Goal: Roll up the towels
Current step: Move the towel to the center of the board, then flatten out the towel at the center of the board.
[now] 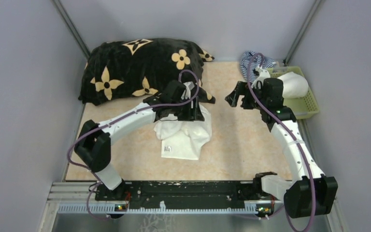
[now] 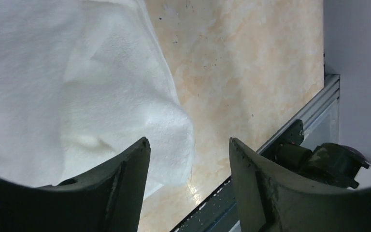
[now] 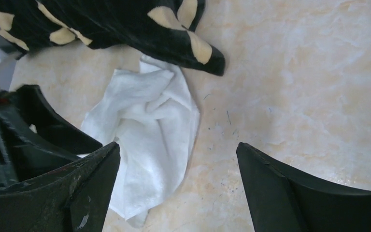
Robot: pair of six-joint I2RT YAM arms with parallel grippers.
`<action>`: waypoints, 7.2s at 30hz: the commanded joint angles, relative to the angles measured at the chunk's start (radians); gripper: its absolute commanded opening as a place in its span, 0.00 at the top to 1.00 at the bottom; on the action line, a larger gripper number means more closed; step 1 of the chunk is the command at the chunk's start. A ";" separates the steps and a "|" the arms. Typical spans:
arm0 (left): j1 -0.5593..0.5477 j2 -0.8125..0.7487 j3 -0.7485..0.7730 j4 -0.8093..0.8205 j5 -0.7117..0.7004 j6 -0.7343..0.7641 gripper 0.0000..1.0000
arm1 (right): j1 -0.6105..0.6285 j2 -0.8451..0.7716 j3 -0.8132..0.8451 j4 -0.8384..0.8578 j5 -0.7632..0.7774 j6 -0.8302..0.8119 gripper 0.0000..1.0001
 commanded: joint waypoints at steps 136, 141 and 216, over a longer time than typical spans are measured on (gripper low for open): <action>0.527 -0.655 -0.492 -0.014 -0.421 0.209 0.97 | 0.478 0.371 -0.288 0.158 0.407 0.213 0.85; 0.534 -0.641 -0.456 0.001 -0.494 0.230 0.99 | 0.467 0.290 -0.165 -0.052 0.452 0.136 1.00; 0.843 -0.083 -0.236 0.084 -0.398 0.458 0.41 | 0.078 0.416 0.139 -0.132 0.374 0.009 0.47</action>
